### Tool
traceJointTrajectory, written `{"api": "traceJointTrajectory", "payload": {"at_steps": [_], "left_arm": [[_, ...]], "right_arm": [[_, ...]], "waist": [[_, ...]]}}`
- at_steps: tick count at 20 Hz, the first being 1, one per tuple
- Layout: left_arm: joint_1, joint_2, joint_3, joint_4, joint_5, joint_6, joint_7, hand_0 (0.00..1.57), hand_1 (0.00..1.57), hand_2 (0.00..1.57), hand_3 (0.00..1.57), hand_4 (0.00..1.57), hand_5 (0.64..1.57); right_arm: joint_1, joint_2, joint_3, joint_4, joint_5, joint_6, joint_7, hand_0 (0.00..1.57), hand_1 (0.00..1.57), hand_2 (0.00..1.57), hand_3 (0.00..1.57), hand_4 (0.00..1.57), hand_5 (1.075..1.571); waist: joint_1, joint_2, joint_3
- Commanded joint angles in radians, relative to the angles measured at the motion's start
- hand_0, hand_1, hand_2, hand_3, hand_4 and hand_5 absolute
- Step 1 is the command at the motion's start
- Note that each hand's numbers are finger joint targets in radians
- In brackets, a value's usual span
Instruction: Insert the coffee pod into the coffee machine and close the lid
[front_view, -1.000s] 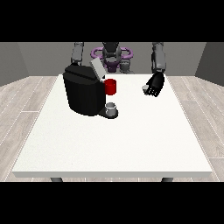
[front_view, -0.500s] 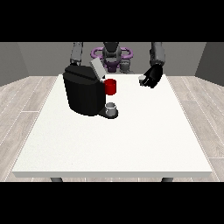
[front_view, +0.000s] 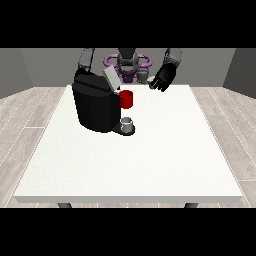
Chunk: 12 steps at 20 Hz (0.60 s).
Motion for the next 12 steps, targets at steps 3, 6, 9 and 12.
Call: {"api": "traceJointTrajectory", "payload": {"at_steps": [3, 6, 9, 12], "left_arm": [[-0.085, -0.015, 0.018, -0.02, -0.001, -0.04, 0.05, 1.34, 1.34, 1.37, 1.35, 0.56, 1.571], [-0.188, -0.009, 0.083, -0.016, 0.055, -0.097, 0.093, 0.98, 0.98, 1.2, 1.37, 0.51, 1.571], [-0.233, 0.026, 0.132, 0.014, 0.081, -0.134, 0.144, 1.23, 1.23, 1.26, 1.27, 0.5, 1.571], [-0.289, 0.062, 0.155, 0.04, 0.067, -0.094, 0.144, 1.27, 1.27, 1.3, 1.27, 0.49, 1.571]], "right_arm": [[0.015, -0.013, 0.012, -0.036, -0.016, 0.05, -0.007, 0.0, 0.0, 0.0, 0.0, 0.0, 1.571], [-0.058, 0.011, 0.0, -0.035, -0.009, 0.004, 0.034, 0.0, 0.0, 0.0, 0.0, 0.0, 1.571], [-0.004, -0.029, -0.005, -0.061, -0.028, 0.06, -0.003, 0.0, 0.0, 0.0, 0.0, 0.0, 1.571], [-0.073, 0.001, 0.028, -0.125, 0.002, 0.023, 0.078, 0.0, 0.0, 0.0, 0.0, 0.0, 1.571]], "waist": [[-0.055, -0.016, -0.0001], [-0.047, 0.01, -0.0001], [-0.098, 0.012, 0.0], [-0.14, 0.068, -0.0004]]}}
